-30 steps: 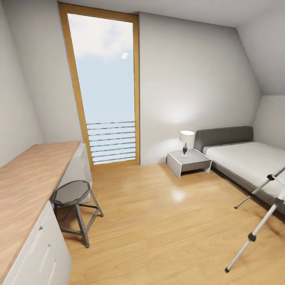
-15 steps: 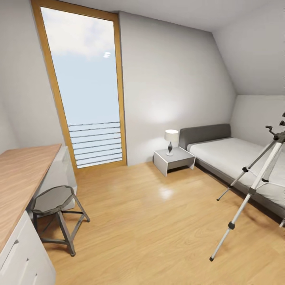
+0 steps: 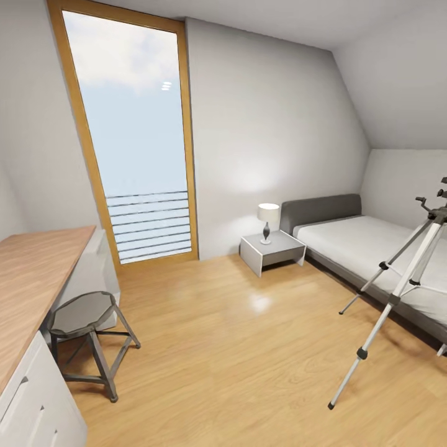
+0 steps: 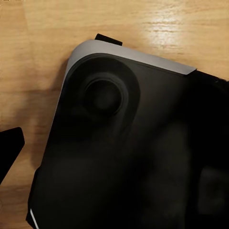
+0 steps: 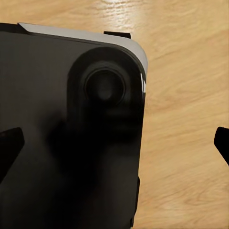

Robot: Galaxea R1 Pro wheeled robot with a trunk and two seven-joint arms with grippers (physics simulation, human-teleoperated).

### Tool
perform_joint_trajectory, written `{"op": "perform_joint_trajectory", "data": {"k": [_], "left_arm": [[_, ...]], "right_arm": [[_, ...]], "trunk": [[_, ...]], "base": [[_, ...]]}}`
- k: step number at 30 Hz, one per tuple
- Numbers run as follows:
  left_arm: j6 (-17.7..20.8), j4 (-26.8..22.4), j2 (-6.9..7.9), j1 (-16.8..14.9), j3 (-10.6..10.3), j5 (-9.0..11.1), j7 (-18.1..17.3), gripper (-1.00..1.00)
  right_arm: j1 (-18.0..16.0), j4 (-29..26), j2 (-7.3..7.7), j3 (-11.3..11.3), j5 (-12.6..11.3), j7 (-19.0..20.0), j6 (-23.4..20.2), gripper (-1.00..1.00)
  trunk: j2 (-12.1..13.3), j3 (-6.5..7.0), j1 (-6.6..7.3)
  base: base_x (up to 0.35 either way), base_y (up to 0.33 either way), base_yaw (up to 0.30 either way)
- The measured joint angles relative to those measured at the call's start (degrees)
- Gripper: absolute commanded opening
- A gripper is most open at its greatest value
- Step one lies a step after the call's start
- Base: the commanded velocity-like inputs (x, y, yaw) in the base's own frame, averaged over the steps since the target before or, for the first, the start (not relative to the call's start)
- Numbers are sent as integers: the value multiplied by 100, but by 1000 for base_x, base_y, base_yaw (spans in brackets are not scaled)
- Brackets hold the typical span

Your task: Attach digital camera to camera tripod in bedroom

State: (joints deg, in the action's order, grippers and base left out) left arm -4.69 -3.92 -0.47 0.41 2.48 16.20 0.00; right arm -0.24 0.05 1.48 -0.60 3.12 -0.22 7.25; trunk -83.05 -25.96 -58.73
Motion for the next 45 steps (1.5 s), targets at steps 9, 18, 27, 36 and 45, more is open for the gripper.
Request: {"op": "perform_joint_trajectory", "data": {"k": [9, 18, 27, 36, 45], "left_arm": [[0, -2, 5, 0, -2, 1, 0, 100], [0, -3, 5, 0, -13, 7, -7, 100], [0, -3, 5, 0, -8, 8, -8, 100], [0, -3, 5, 0, 0, 1, -8, 100], [0, -2, 1, -1, 1, 2, -8, 100]], "right_arm": [[0, 0, -7, -7, -1, 27, -2, 100], [0, 0, -1, -7, 5, 15, 5, 100], [0, 0, -7, -1, 6, 1, 15, 100], [0, 0, -4, 7, -1, -2, 47, 100], [0, 1, 0, 16, -1, -3, 15, 100]], "trunk": [[0, 0, 3], [-1, 0, 3], [-1, 0, 3], [-1, 0, 3], [-1, 0, 3]], "base": [[161, 0, 0], [308, 0, 0], [322, 0, 0], [323, 0, 0], [320, 0, -114]]}}
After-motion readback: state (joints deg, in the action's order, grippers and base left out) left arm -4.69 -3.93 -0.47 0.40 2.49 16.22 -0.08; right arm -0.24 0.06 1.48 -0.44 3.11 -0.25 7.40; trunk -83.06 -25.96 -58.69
